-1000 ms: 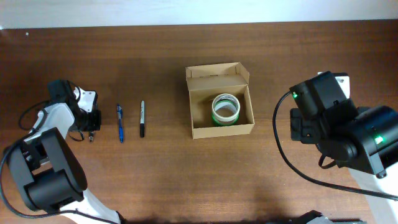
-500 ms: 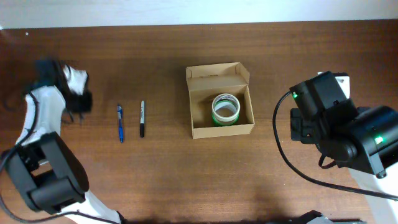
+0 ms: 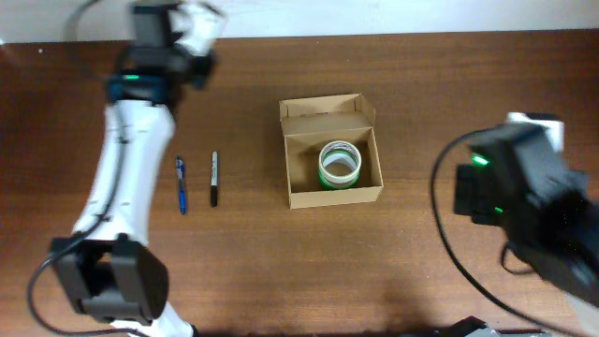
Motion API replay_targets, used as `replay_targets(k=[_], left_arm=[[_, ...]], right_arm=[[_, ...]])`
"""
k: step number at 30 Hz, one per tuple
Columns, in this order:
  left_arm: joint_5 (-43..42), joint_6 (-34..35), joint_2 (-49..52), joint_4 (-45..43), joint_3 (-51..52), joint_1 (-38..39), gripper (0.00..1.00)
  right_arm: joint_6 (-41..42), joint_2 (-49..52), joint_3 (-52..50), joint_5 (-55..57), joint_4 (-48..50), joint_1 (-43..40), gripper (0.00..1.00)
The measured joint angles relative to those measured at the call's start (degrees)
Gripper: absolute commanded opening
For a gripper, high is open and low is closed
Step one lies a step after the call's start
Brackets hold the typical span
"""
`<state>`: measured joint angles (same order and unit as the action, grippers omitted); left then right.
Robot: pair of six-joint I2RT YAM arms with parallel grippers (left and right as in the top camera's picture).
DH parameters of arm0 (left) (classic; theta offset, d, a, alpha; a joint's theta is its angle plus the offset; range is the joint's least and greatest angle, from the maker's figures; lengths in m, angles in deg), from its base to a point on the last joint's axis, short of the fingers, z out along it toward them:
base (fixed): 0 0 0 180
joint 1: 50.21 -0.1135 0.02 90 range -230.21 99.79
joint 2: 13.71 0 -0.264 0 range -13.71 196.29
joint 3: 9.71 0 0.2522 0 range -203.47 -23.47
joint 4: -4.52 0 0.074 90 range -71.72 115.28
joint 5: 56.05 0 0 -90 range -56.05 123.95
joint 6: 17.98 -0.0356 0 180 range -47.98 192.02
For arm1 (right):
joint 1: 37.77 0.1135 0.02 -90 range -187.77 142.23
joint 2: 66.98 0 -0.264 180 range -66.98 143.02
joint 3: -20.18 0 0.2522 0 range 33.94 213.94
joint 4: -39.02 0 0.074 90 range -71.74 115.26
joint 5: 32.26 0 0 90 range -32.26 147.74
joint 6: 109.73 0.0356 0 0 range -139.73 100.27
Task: Pack container
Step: 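Carry the dark pen with the left gripper over the box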
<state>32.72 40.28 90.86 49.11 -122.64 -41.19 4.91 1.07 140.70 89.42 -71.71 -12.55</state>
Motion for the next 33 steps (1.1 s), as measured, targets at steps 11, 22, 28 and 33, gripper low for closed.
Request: replay_targets(k=[11, 22, 28, 33], left_arm=[[-0.68, -6.05, 2.51, 5.11, 0.02, 16.68, 0.01], [-9.18, -10.80, 3.50, 19.30, 0.07, 24.17, 0.01], [-12.68, -13.16, 3.50, 20.85, 1.79, 26.56, 0.01], [-13.51, -13.92, 3.87, 20.06, 6.86, 26.53, 0.02]], right_arm=[[-5.75, -12.83, 10.05, 5.07, 0.00, 0.00, 0.99], [-9.03, -13.75, 11.85, 14.99, 0.00, 0.00, 0.99], [-9.55, -13.75, 11.87, 16.17, 0.00, 0.00, 0.99], [-9.66, -13.75, 11.87, 16.41, 0.00, 0.00, 0.99]])
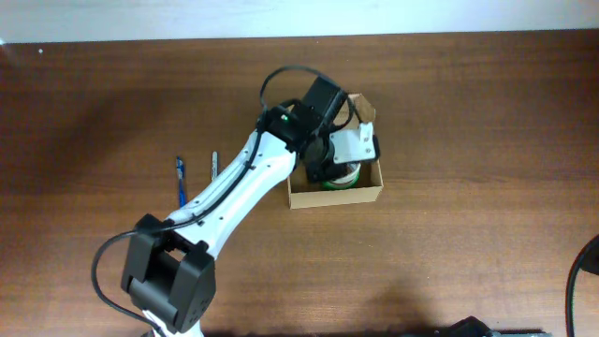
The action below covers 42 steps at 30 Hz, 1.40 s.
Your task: Pack container
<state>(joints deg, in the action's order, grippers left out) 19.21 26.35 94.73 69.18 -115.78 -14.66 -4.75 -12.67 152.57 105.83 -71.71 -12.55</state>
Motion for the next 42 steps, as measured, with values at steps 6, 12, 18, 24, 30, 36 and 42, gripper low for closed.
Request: replay_targets(k=[6, 12, 18, 24, 30, 36, 42], left_arm=[[-0.11, -0.46, 0.22, -2.56, 3.69, 0.00, 0.01], [-0.13, -0.57, 0.22, -3.56, 6.27, 0.02, 0.01], [-0.28, -0.63, 0.48, -3.63, 7.45, 0.02, 0.02], [-0.28, -0.79, 0.63, -4.33, 7.50, 0.00, 0.54], [0.26, 0.13, 0.66, -6.01, 7.50, 0.02, 0.59], [1.99, 3.91, 0.63, -5.99, 4.37, -0.39, 0.46], [12.31, 13.86, -0.63, -6.23, -11.19, -5.84, 0.53]], right_arm=[[0.00, 0.00, 0.00, 0.13, 0.00, 0.00, 0.99], [-0.02, 0.00, 0.00, 0.11, 0.00, 0.00, 0.99], [0.00, 0.00, 0.00, 0.09, 0.00, 0.00, 0.99], [0.00, 0.00, 0.00, 0.07, 0.00, 0.00, 0.99], [0.00, 0.00, 0.00, 0.07, 0.00, 0.00, 0.99], [0.00, 0.00, 0.00, 0.07, 0.00, 0.00, 0.99], [-0.02, 0.00, 0.00, 0.04, 0.00, 0.00, 0.99]])
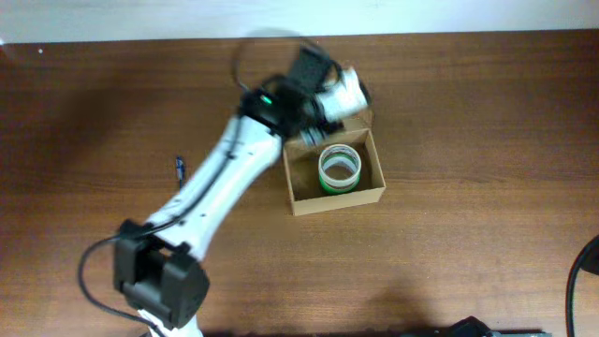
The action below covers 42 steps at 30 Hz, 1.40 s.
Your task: Pack container
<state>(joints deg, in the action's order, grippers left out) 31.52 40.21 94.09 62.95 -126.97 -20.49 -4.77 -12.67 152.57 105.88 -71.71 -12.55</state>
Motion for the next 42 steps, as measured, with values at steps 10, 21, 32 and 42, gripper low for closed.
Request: replay_targets(k=[10, 21, 32, 42], left_arm=[[7.19, 23.41, -3.04, 16.11, -6.75, -25.70, 0.20], [-0.59, 28.85, 4.72, 27.32, -1.44, -39.21, 0.50], [-3.23, 28.22, 6.75, 18.58, 16.76, -39.12, 0.52], [-3.41, 28.44, 6.97, 9.90, 27.54, -39.12, 0.34]], right_arm=[[-0.02, 0.00, 0.00, -0.87, 0.00, 0.00, 0.99], [-0.02, 0.00, 0.00, -2.16, 0.00, 0.00, 0.99], [0.00, 0.00, 0.00, -2.47, 0.00, 0.00, 0.99], [0.00, 0.00, 0.00, -2.64, 0.00, 0.00, 0.99]])
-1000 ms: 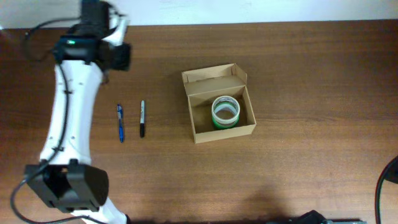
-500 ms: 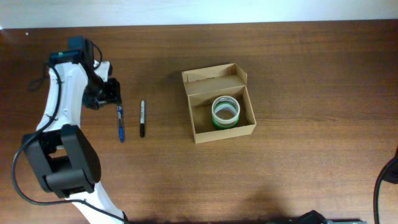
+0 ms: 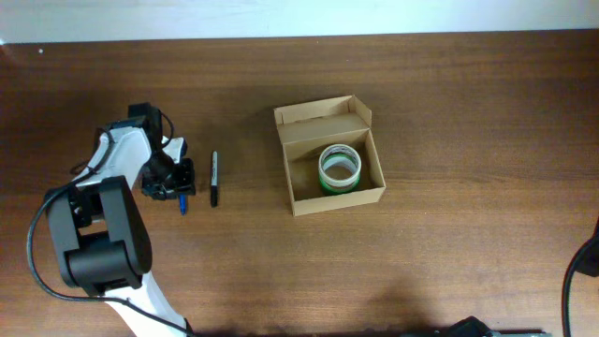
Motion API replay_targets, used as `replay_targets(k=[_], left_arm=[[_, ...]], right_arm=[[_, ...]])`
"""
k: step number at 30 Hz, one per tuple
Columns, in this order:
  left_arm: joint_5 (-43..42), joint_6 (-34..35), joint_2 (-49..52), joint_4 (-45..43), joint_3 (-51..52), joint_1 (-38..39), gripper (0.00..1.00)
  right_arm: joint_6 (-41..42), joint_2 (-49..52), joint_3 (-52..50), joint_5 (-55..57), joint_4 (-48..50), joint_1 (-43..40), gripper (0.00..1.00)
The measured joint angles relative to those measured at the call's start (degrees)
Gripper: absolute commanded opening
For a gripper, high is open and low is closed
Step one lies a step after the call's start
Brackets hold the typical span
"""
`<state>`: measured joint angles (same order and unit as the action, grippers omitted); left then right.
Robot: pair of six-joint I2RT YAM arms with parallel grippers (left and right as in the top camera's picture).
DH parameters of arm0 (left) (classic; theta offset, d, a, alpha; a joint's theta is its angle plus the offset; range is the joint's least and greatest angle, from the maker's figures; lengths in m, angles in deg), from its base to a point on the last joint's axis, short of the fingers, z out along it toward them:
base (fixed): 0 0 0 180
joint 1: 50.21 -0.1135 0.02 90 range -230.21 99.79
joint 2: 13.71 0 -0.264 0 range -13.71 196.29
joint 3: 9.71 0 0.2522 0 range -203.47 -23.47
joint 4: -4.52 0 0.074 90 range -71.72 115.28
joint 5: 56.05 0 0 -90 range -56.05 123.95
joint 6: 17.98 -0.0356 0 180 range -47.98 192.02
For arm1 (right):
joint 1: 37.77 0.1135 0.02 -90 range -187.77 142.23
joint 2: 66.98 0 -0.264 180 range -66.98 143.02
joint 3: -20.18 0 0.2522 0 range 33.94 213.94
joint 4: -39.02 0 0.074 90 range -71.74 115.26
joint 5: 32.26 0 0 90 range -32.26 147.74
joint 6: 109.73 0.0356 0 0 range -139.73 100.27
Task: Pack container
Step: 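Lower the left gripper onto the blue pen and grasp it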
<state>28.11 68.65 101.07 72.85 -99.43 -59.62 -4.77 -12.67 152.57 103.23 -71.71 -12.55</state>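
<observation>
An open cardboard box (image 3: 373, 161) stands mid-table with its flap folded back at the far side. A green and white tape roll (image 3: 339, 167) lies inside it. A black marker (image 3: 214, 178) lies on the table left of the box. Further left is a blue pen (image 3: 182, 203), of which only the near tip shows. My left gripper (image 3: 172, 179) is down over the rest of the pen; whether its fingers are closed on it is hidden from above. My right gripper is out of view.
The brown wooden table (image 3: 449, 103) ends at a pale wall strip along the far edge. A black cable (image 3: 582, 271) loops in at the right edge. The left arm's base (image 3: 98, 243) sits at the near left.
My left arm has left the box's back flap and swung left; its gripper is now down over the blue pen. The box and the tape roll stay where they were.
First my left arm reached to the far left corner and my right arm stood at the right. Then the left gripper was down in the box at the tape roll, the right arm gone from view. Then it was at the back flap, the box slightly turned. Now it is at the pen.
</observation>
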Motion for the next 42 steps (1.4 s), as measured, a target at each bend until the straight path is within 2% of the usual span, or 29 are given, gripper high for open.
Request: replay_targets(k=[5, 7, 9, 12, 16, 19, 24, 28, 31, 35, 39, 42], left_arm=[[0.04, 0.09, 0.00, -1.90, 0.46, 0.00, 0.10], [0.02, 0.17, 0.00, -2.38, 0.46, 0.00, 0.05], [0.02, 0.15, -0.02, -2.47, 0.46, 0.00, 0.04], [0.02, 0.13, -0.02, -2.54, 0.46, 0.00, 0.06], [0.04, -0.04, 0.00, -3.04, 0.48, 0.00, 0.27], [0.02, 0.17, 0.00, -3.45, 0.48, 0.00, 0.32], [0.04, 0.20, 0.00, -3.50, 0.48, 0.00, 0.31], [0.07, 0.15, 0.00, -4.22, 0.48, 0.00, 0.23], [0.04, 0.17, 0.00, -5.25, 0.63, 0.00, 0.21], [0.04, 0.20, -0.13, -6.67, 1.25, 0.00, 0.23], [-0.26, 0.20, -0.94, -8.37, 2.67, 0.02, 0.33], [-0.59, 0.20, -1.22, -9.03, 3.32, 0.00, 0.32]], right_arm=[[0.02, 0.00, 0.00, -0.15, 0.00, 0.00, 0.99], [0.00, 0.00, 0.00, -0.15, 0.00, 0.00, 0.99], [-0.02, 0.00, 0.00, -0.15, 0.00, 0.00, 0.99], [0.02, 0.00, 0.00, -0.15, 0.00, 0.00, 0.99], [0.00, 0.00, 0.00, -0.15, 0.00, 0.00, 0.99], [0.00, 0.00, 0.00, -0.37, 0.00, 0.00, 0.99], [0.00, 0.00, 0.00, -0.55, 0.00, 0.00, 0.99], [-0.02, 0.00, 0.00, -0.57, 0.00, 0.00, 0.99], [0.00, -0.15, 0.00, -0.59, 0.00, 0.00, 0.99], [0.00, -0.87, 0.00, -0.57, 0.00, 0.00, 0.99], [0.00, -1.57, 0.00, -0.59, 0.00, 0.00, 0.99], [0.02, -1.64, 0.00, -0.66, 0.00, 0.00, 0.99]])
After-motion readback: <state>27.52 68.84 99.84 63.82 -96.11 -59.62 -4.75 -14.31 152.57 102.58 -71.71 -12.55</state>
